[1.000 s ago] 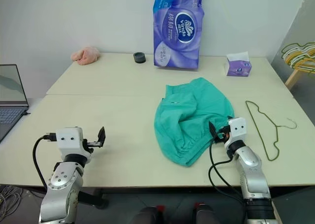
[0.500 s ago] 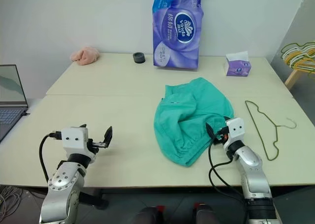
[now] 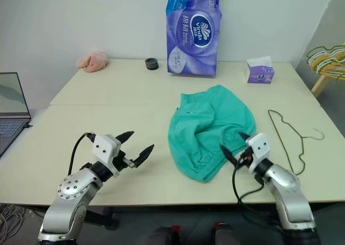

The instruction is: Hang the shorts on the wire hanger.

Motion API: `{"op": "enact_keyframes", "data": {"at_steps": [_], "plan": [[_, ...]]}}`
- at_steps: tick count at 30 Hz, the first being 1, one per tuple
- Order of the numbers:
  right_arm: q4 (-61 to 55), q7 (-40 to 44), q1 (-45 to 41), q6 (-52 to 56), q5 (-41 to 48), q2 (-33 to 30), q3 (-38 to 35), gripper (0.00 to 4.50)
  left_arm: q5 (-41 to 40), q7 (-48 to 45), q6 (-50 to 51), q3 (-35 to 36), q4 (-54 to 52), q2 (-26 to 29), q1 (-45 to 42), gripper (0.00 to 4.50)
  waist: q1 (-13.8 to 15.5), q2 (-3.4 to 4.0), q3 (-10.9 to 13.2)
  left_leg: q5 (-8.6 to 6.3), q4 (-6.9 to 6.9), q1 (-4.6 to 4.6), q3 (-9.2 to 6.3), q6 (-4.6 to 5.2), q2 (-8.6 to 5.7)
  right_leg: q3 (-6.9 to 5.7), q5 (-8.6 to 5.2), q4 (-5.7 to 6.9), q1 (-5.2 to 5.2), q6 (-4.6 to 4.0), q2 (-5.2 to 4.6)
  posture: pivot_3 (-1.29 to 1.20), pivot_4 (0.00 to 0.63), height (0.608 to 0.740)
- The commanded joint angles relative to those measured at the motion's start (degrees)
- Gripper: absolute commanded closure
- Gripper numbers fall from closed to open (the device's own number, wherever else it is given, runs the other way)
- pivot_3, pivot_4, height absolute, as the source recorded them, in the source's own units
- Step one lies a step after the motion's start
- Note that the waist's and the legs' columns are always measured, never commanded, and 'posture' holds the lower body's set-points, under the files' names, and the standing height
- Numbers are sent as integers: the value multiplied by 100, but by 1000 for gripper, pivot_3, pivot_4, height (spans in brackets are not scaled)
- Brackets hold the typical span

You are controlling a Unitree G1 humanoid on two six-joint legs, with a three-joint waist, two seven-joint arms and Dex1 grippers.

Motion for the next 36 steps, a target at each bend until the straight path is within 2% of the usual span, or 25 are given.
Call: {"op": "enact_keyframes", "data": {"at_steps": [1,4,7,11,15,19,26,29,36], "plan": [[-656,1027,254,-615,-275,-869,292,37,-32,-385,-278,114,287,328,-217,0,-55,1,-2,0,1,1,0,0,0,-1,-1,0,2,1,1,-87,70,740],[-631,1607,344,-1226,-539,-1463,531,37,-209,-895,-201,111,510,680,-322,0,-171,-2,-4,0,6,8,2,0,5,-1,-17,1,7,28,7,-102,71,740],[-366,1818,77,-1723,-711,-1570,743,37,-412,-1627,-45,-11,586,1145,-319,0,-271,-8,-7,0,8,12,6,0,14,3,-15,4,7,27,16,-112,71,740],[-16,1769,-389,-2123,-1054,-1385,1042,37,-767,-2493,261,-82,497,1677,-257,0,-323,-9,-7,1,9,13,7,0,18,6,-14,6,6,26,20,-117,71,740],[584,1310,-953,-2296,-1693,-808,1491,37,-817,-3143,307,-120,557,2184,-355,0,-325,-16,-10,0,8,12,6,-2,27,6,-14,6,2,20,28,-112,69,740],[820,1358,-1219,-2205,-1814,-565,1742,37,-808,-3245,256,-55,745,2242,-498,0,-285,-13,-9,0,7,6,4,-2,25,6,1,5,0,-9,23,-107,70,740],[1145,1170,-1562,-2176,-2164,-240,2084,37,-925,-3128,458,31,735,2177,-680,0,-292,-17,-11,0,7,6,2,-2,23,4,2,5,-1,-10,22,-103,75,740],[1178,1050,-1653,-2045,-2241,-73,2112,930,-985,-3071,552,60,676,2162,-666,0,-319,-17,-11,0,8,6,3,-2,24,6,3,10,-4,-10,22,-104,78,740],[1161,893,-1797,-2050,-2252,87,2044,3391,-1074,-2927,721,125,642,2106,-739,0,-317,-16,-11,0,8,7,3,-2,25,6,3,11,-4,-11,23,-108,79,740]]}}
